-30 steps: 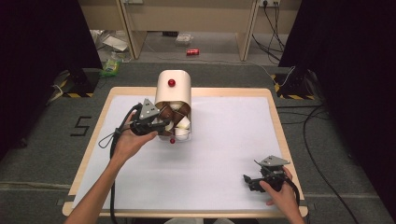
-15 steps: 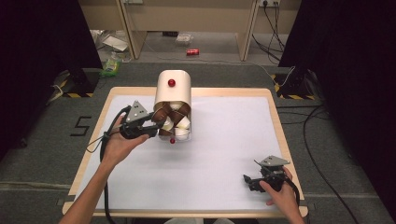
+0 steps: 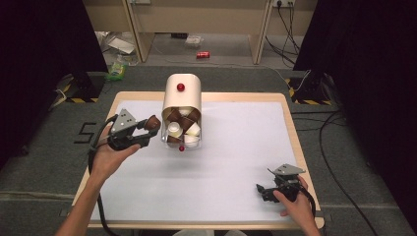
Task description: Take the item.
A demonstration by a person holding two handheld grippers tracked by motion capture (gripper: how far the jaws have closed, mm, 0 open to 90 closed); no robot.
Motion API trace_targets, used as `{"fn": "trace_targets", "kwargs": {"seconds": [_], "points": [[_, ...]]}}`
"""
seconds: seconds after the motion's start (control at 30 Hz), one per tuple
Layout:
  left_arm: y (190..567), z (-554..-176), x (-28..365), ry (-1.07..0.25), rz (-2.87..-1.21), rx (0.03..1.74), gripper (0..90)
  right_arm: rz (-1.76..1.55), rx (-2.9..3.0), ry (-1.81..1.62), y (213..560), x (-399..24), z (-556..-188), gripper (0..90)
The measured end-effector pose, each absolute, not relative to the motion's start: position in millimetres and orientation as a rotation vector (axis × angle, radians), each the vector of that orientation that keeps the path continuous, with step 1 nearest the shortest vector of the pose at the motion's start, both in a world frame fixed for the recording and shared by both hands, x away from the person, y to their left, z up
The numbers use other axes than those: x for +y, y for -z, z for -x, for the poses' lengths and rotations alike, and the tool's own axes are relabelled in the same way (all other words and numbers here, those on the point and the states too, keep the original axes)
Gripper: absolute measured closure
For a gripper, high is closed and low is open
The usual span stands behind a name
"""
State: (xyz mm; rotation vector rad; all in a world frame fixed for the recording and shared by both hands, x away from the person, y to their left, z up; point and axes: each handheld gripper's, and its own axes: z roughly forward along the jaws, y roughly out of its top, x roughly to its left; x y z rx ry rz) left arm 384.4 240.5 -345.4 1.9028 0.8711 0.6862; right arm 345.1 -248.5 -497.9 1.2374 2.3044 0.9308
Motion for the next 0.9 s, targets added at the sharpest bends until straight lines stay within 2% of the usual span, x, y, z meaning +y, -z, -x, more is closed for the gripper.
{"fn": "trace_targets", "kwargs": {"seconds": [0.9], "points": [[397,-383,287,-0.687,-1.867,1.056,55.3,-1.237,2.304,-0.93,498,-249,-345,0.4]]}}
